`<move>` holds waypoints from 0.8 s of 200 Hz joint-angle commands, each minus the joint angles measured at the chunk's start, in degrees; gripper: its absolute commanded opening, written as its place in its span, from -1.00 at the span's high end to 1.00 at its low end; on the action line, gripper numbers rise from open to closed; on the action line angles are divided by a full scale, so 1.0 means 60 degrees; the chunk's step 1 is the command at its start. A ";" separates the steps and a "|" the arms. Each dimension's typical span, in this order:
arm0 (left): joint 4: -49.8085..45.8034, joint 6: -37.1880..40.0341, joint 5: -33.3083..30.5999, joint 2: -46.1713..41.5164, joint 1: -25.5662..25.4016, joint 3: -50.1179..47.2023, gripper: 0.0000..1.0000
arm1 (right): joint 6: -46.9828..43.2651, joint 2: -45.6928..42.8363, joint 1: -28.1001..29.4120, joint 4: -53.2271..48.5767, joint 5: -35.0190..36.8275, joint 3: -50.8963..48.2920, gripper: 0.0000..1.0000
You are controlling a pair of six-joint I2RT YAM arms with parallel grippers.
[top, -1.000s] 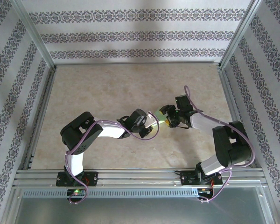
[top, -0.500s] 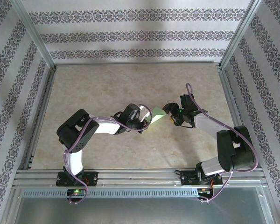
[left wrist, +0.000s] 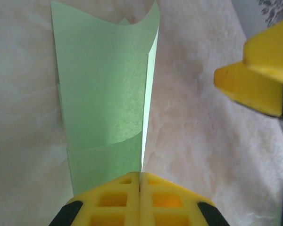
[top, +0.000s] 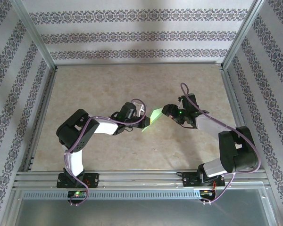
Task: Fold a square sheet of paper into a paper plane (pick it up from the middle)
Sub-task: Fifth fold the wing at the center of the table.
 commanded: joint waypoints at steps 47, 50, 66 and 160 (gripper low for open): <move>0.1419 -0.2802 0.0111 0.0391 0.0248 -0.0337 0.97 | -0.1063 0.0927 0.0490 0.0091 -0.0387 0.0647 -0.24; 0.1434 -0.2874 0.0108 0.0384 0.0254 -0.0352 0.97 | -0.1092 0.0959 0.0508 0.0088 -0.0405 0.0670 -0.24; 0.1502 -0.3231 0.0078 0.0405 0.0299 -0.0407 0.98 | -0.1243 0.1174 0.0585 0.0034 -0.0504 0.0855 -0.23; 0.2543 -0.4683 0.0033 0.0687 0.0475 -0.0890 0.97 | -0.1995 0.2447 0.0907 -0.0480 -0.0653 0.1908 -0.12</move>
